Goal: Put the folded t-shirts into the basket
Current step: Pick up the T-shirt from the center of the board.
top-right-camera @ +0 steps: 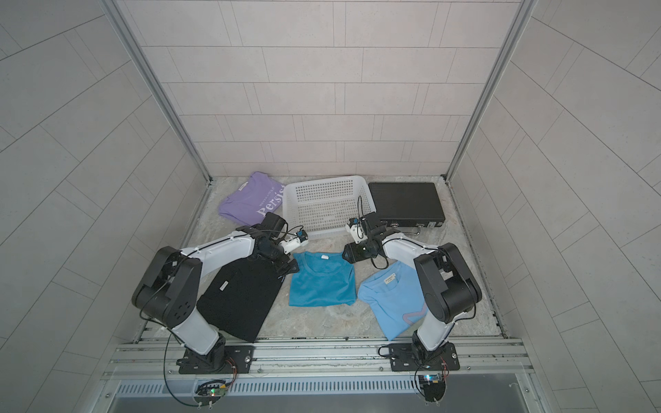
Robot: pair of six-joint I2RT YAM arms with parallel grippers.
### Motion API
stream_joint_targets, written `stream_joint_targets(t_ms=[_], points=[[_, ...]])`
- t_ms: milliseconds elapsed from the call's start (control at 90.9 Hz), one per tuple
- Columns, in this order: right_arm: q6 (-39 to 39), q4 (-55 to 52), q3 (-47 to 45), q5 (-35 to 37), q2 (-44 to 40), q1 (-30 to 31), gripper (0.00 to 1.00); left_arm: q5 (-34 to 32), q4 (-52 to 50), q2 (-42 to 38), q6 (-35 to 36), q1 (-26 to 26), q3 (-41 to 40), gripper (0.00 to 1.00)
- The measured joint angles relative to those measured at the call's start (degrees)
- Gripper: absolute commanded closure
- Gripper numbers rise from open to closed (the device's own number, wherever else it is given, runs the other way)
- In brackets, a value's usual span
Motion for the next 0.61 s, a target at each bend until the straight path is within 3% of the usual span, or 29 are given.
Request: stream_joint_targets(t_ms=[275,605], points=[[0.9,3.5,0.0,-0.4,1.3,0.0,0.44,-2.3,0.1,2.2,0.2,-2.4,0.6,0.19],[0.8,0.9,-0.8,0.8,-0.6,-0.1,0.39,-4.2,0.3,2.3,0.2,-1.7,1.4,0.13]])
